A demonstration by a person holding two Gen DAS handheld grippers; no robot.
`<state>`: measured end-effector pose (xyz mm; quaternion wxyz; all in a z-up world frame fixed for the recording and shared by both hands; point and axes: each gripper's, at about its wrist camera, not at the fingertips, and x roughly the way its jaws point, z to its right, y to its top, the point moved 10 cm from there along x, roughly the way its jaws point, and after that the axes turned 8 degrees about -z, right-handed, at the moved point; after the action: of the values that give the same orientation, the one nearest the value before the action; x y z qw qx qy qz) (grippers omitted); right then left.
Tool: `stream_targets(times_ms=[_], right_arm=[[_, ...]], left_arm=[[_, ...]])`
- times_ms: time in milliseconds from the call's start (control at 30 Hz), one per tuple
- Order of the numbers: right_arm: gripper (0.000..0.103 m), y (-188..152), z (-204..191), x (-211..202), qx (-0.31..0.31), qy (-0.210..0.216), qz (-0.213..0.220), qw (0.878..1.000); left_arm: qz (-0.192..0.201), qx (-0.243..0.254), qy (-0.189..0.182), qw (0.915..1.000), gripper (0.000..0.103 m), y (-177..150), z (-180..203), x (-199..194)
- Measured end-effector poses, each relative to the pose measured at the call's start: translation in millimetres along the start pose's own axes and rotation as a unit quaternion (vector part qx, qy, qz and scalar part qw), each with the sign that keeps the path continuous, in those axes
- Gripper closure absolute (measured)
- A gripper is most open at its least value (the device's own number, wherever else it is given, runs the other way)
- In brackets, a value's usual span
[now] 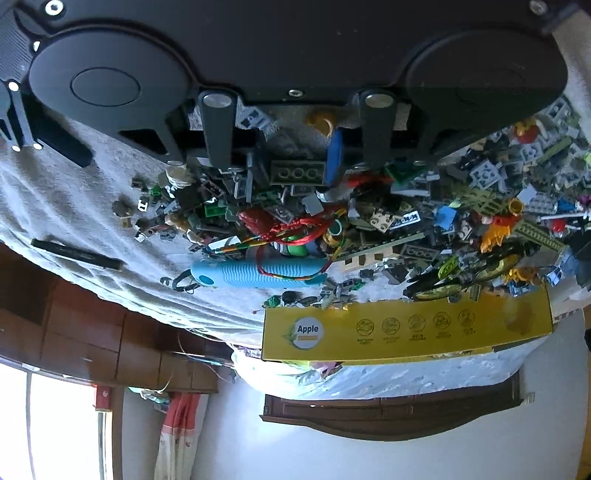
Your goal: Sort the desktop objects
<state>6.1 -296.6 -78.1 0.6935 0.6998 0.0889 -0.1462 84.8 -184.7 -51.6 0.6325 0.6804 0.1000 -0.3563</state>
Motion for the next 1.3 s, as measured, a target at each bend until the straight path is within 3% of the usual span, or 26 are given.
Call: stream_targets(times_ms=[433,500,567,667,800,933,967,1033,1300], right_arm=[[0.002,0,-1,1,0.000,0.002,-0.007,1.000],[0.016,3,-1,-1,0.009,0.006,-0.009,1.000],[0.044,7,-8,-8,0.003,0.006,-0.001,1.000],[0.075,14,-22,-14,-0.015,0.011,0.009,1.000],[0.078,22,-44,-10,-0.009,0.062,-0.002,0.998],[0.078,22,-56,4,-0.013,0.076,-0.029,0.997],[0.079,20,-53,6,-0.012,0.074,-0.032,0.997],[0.092,20,-50,7,-0.010,0.065,-0.032,0.997],[0.096,18,1,3,0.022,-0.009,-0.035,0.999]], left_arm=[[0.024,-0.034,0.021,0.9989,0.073,2,-47,-34],[0.026,-0.038,0.022,0.9987,0.073,2,-52,-37],[0.028,-0.039,0.021,0.9986,0.073,2,-56,-41],[0.032,-0.042,0.021,0.9984,0.073,2,-62,-44],[0.031,-0.054,0.018,0.9979,0.073,0,-69,-44],[0.029,-0.065,0.011,0.9974,0.073,-3,-74,-44],[0.030,-0.066,0.010,0.9973,0.073,-4,-75,-44],[0.030,-0.067,0.008,0.9973,0.073,-5,-75,-45],[0.035,-0.078,0.000,0.9963,0.073,-5,-79,-48]])
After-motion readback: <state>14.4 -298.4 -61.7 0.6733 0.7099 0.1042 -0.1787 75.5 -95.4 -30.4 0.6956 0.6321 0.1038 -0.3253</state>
